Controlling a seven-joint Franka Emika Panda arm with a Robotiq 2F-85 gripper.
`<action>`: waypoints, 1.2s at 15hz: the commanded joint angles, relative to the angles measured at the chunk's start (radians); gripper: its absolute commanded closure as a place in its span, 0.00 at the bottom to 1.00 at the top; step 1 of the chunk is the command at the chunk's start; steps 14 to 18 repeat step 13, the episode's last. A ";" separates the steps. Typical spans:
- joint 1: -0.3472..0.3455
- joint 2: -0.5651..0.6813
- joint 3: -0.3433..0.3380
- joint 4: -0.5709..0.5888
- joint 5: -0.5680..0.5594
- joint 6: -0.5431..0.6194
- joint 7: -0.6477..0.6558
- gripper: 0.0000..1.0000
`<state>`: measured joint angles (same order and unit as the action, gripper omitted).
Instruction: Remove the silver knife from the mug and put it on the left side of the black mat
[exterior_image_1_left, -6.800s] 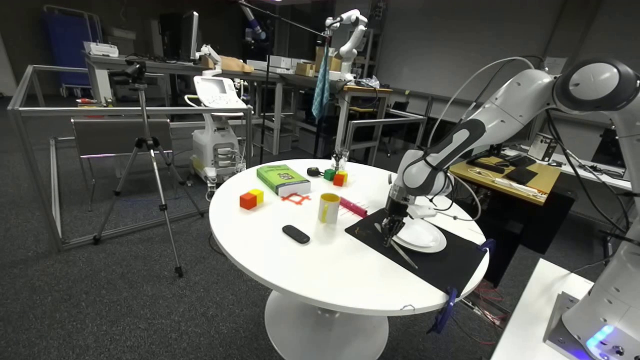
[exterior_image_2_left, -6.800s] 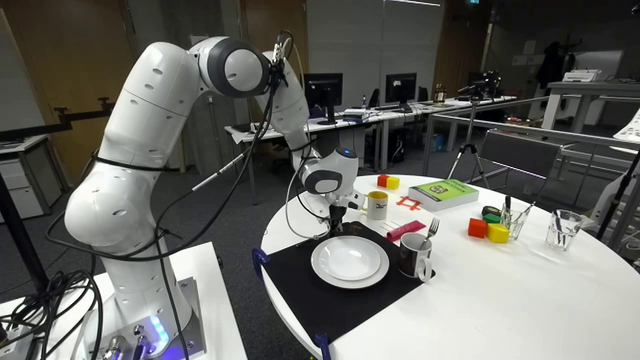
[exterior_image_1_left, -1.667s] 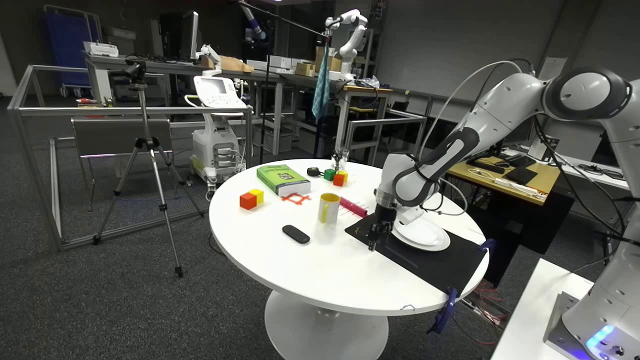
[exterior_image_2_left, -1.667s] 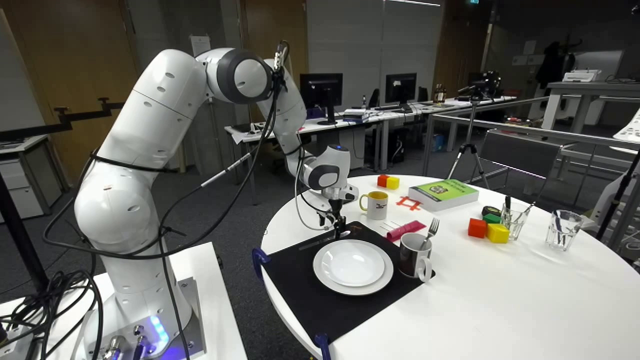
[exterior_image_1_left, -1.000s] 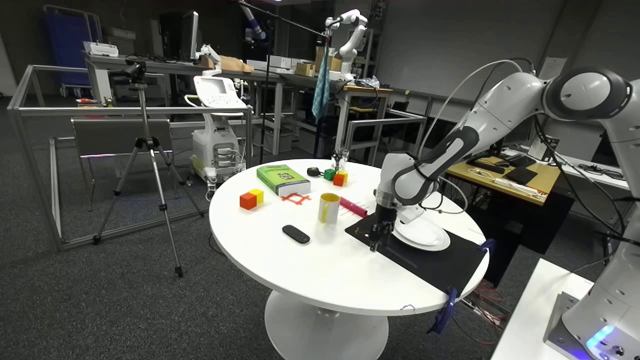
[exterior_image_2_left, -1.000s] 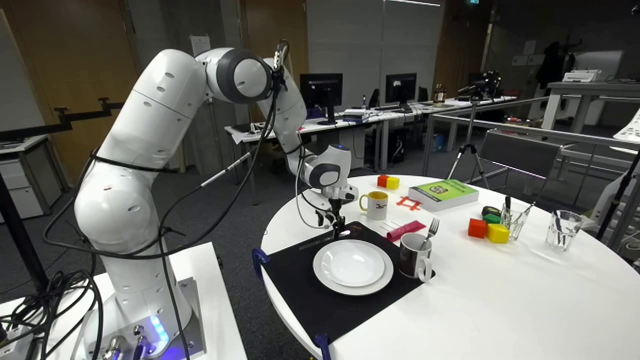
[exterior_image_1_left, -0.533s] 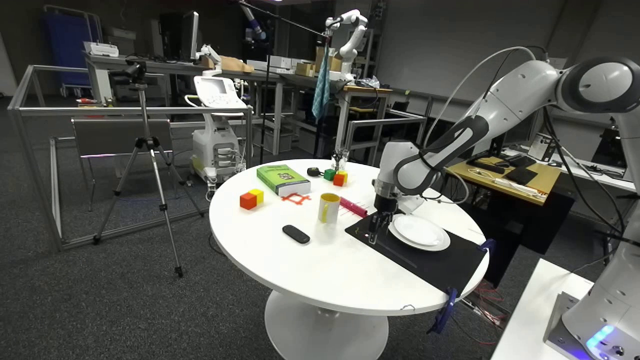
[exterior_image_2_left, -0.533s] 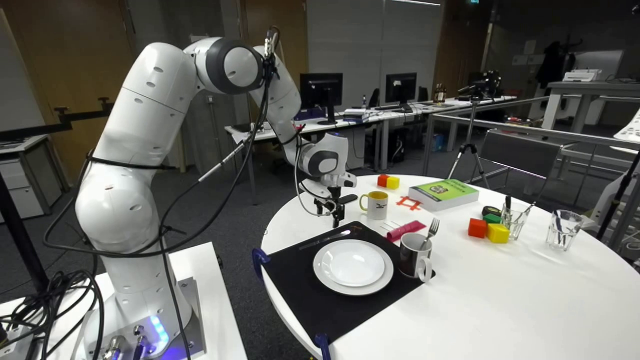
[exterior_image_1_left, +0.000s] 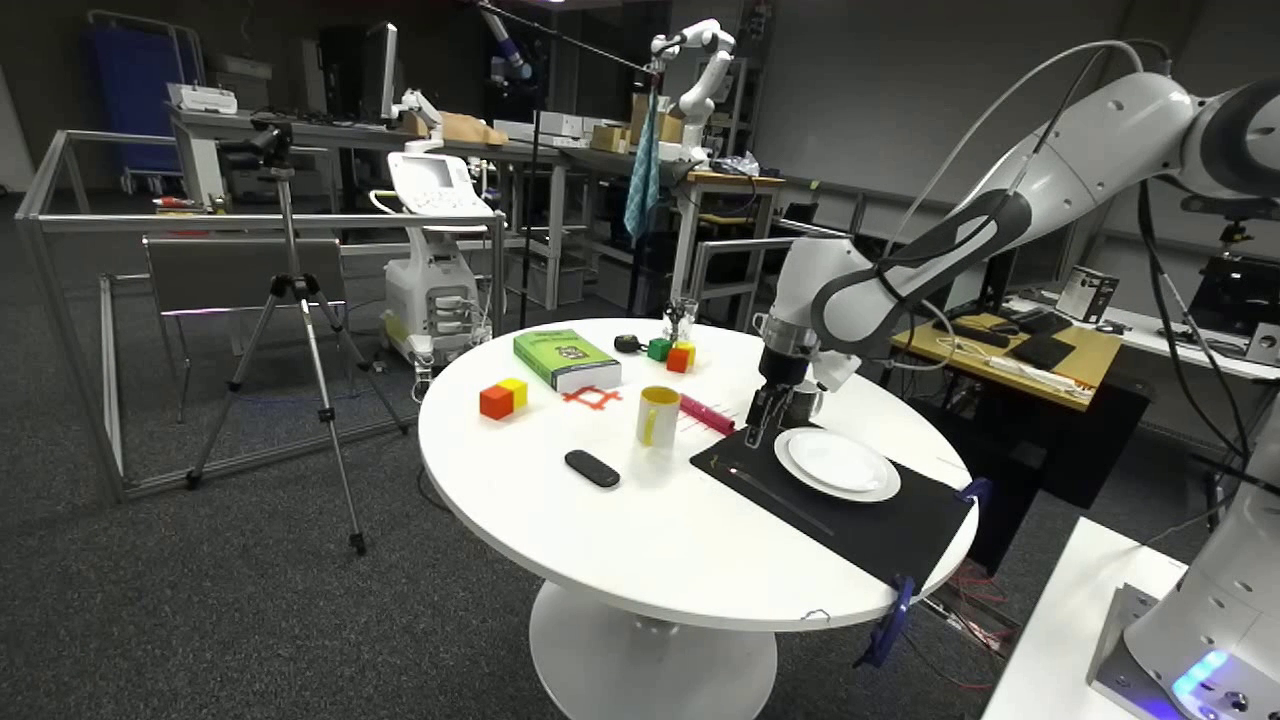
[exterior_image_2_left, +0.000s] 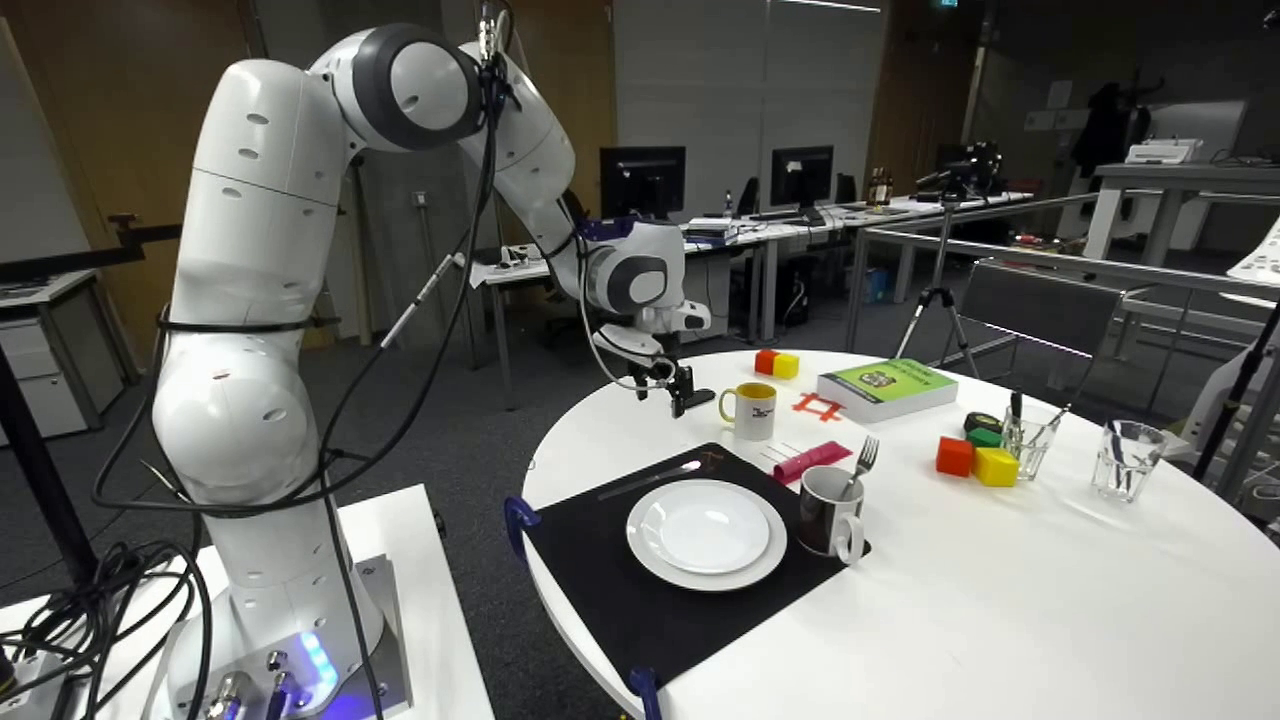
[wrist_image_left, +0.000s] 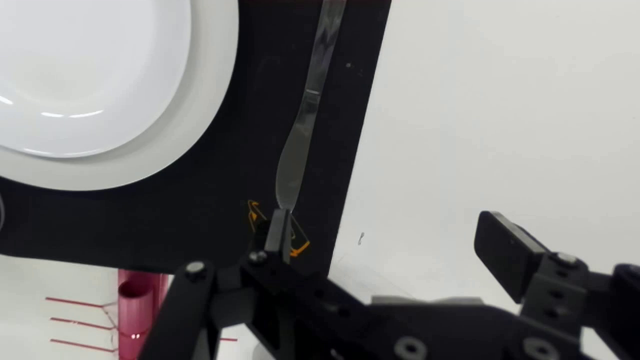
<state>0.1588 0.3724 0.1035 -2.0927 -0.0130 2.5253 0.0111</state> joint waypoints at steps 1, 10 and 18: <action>0.005 -0.137 -0.022 -0.097 -0.049 0.003 0.039 0.00; -0.015 -0.161 -0.025 -0.099 -0.069 0.007 0.032 0.00; -0.013 -0.148 -0.025 -0.096 -0.069 0.007 0.032 0.00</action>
